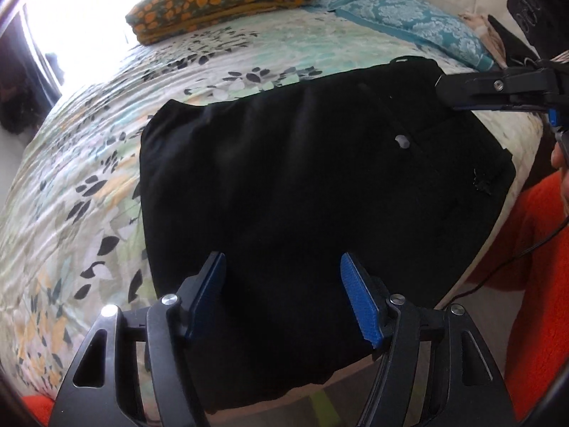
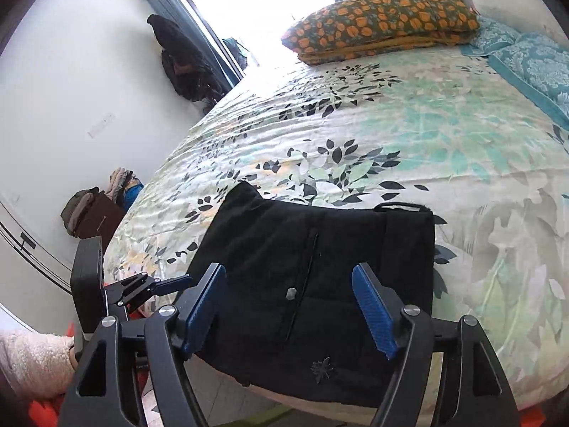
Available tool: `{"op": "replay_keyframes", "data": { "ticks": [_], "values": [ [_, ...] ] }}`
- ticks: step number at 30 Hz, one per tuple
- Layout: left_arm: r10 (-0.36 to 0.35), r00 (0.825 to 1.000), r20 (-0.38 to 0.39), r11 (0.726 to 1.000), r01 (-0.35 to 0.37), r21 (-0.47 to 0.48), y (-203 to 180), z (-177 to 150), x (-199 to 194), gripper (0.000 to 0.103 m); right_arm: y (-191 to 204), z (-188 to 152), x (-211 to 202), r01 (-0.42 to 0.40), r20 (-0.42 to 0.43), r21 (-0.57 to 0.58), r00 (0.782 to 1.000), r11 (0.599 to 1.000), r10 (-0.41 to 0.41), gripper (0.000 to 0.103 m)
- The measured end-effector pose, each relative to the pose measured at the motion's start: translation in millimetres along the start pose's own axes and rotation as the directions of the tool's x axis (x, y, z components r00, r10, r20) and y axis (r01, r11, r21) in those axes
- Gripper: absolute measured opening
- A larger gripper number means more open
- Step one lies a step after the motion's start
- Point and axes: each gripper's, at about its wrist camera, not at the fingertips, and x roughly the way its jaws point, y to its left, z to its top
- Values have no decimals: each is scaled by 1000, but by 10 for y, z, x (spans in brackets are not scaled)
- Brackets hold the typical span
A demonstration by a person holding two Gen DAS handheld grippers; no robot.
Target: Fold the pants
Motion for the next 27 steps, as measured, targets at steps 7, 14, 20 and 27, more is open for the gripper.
{"op": "replay_keyframes", "data": {
  "ticks": [7,14,20,27],
  "values": [
    [-140,990,12,974,140,-179,624,315,-232,74,-238,-307,249,46,-35,43,998,998,-45,73],
    [94,981,-167,973,-126,-193,1103,1207,841,75,-160,-356,292,74,-19,-13,997,997,-74,80],
    [36,975,-220,873,-138,-468,1679,1182,1100,86,-156,-393,270,72,-14,-32,997,997,-72,80],
    [84,992,-98,927,-114,-357,1481,1050,223,84,-161,-332,21,50,37,-2,998,999,-50,80]
  ]
}}
